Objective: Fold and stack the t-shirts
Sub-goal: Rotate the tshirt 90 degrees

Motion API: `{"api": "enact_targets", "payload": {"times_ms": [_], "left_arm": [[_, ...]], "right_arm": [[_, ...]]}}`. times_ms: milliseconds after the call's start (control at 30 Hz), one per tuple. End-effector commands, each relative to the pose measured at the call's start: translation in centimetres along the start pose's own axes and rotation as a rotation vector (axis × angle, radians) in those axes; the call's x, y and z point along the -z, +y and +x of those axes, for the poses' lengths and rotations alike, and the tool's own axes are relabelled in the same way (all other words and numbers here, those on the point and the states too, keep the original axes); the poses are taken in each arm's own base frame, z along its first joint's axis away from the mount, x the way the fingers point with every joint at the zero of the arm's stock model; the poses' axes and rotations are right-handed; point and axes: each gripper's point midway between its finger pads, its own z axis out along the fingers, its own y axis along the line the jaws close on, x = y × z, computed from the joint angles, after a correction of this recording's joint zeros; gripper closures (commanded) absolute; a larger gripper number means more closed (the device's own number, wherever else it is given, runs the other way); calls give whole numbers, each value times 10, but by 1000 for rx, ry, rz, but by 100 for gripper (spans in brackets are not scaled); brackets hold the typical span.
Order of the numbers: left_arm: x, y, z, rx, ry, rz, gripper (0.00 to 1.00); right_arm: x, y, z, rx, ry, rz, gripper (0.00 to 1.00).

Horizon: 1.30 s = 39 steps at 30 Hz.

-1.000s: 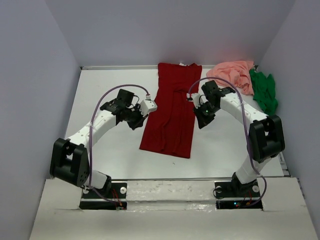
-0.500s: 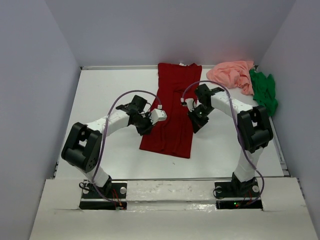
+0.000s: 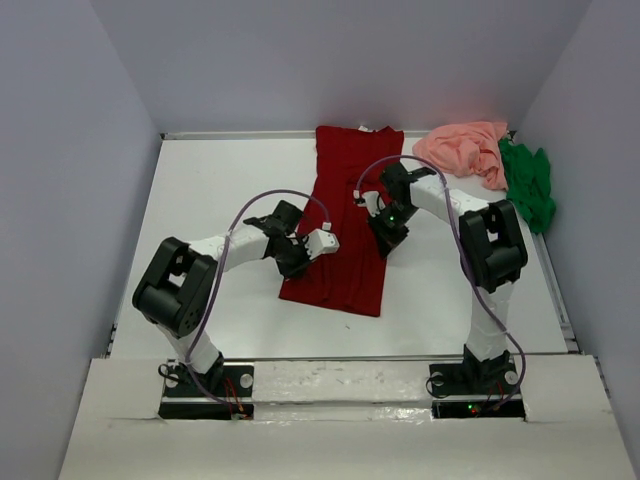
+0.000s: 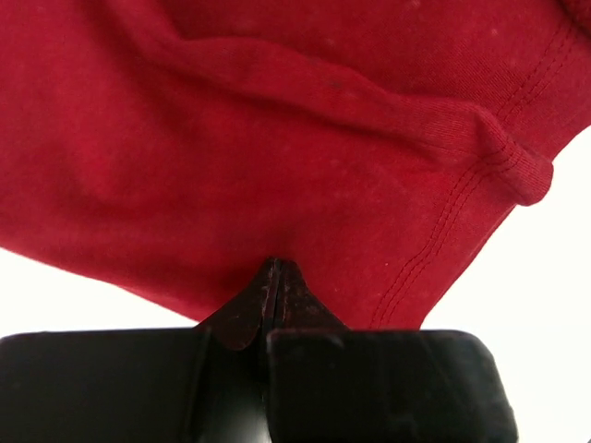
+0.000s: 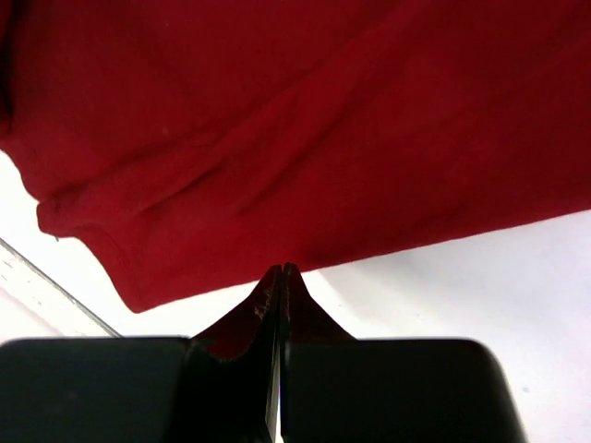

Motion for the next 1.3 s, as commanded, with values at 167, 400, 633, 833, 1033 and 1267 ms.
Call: {"api": "enact_targets", "payload": {"times_ms": [167,400,633,833,1033,1267], "left_arm": [[-17,-25,24,-40,89,54,100],[-22,-59,44,-106,196,141,100],[-4,-92,43,-230,257,211,100],[15,-112,42,-284,272,240,100],[13,-135,24,-299,208,282,100],[10,-142,9,-322,186,307,100]], "right_arm": [[17,-3,-26,20,-26,29,100],[31,-8,-18,37,-38,108,100],[51,-19,-15,53,-53,229,100],[69,-22,-16,61,-87,278,100],[76,-23,-12,60,-102,296,100],[81,-22,-5,65,-115,300,100]]}}
